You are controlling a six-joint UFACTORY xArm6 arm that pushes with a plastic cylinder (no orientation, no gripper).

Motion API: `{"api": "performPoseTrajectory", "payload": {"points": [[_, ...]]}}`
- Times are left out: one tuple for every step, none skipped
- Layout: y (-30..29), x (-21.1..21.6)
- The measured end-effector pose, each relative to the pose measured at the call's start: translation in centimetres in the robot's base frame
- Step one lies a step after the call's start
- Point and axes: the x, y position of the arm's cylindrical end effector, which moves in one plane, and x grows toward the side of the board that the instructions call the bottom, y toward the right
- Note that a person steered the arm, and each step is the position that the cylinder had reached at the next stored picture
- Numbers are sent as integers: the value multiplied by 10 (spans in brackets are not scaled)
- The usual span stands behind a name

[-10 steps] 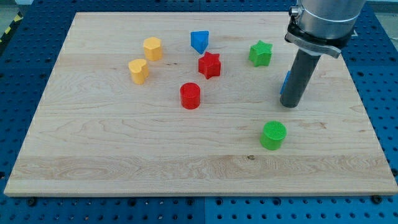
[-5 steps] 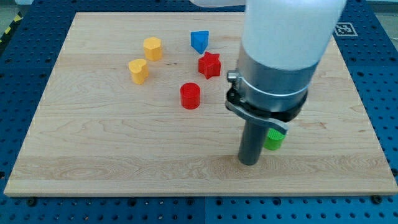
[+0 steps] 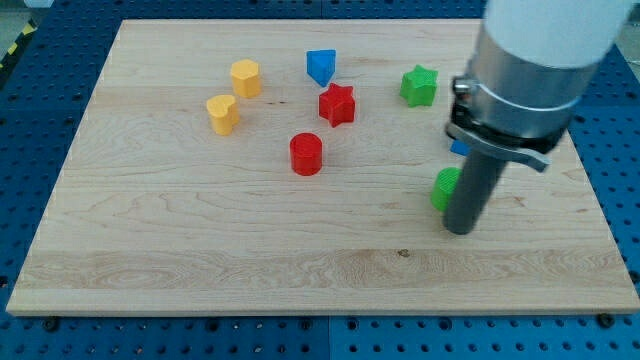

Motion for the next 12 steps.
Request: {"api": "performPoseTrajectory", "payload": {"points": [[29, 0], [6, -1], [-21, -3], [-20, -5], [-4, -5], [1, -6], [-14, -11], [-14, -21], [-14, -28], [4, -20], [37, -21], [26, -33]]}}
